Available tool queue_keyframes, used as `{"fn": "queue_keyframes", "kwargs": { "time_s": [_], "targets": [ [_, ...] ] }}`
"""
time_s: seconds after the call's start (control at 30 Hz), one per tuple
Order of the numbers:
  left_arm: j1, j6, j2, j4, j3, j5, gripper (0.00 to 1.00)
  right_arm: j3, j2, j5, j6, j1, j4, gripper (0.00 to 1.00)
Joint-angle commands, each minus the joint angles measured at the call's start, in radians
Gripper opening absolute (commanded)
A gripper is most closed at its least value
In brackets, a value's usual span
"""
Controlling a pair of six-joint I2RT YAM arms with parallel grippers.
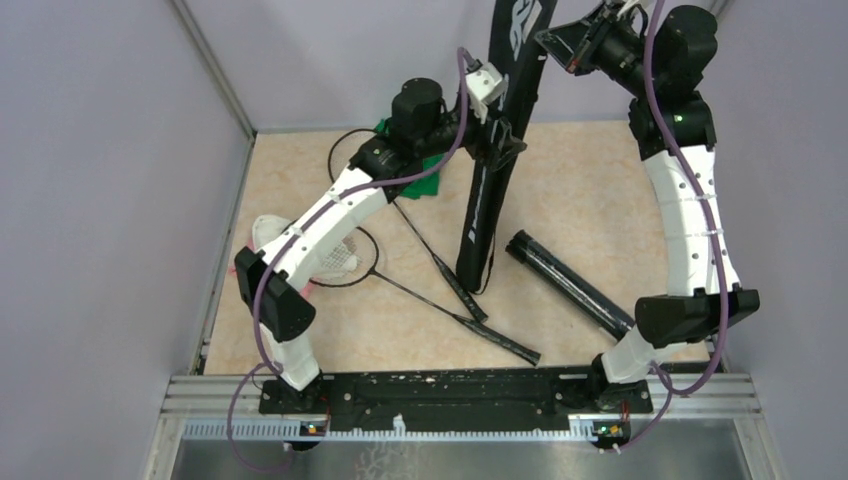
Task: Pack up the badminton gear
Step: Open the racket bag at the center of the board.
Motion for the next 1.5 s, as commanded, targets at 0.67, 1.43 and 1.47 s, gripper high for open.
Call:
{"fn": "queue_keyframes", "kwargs": {
  "time_s": [0.67,1.43,1.47],
  "targets": [
    [-0.013,0.073,-0.014,0.008,0.006,0.037,0.50,-0.032,-0.058,-0.027,-0.038,0.020,0.041,0.00],
    [0.016,0.073,-0.036,0.027,-0.051,0.079,0.47,-0.039,-0.062,-0.049,-0.057,0.020,0.037,0.00],
    [0.017,0.076,-0.037,0.027,-0.053,0.074,0.46,-0.040,-0.064,-0.049,-0.059,0.020,0.036,0.00]
  ]
}}
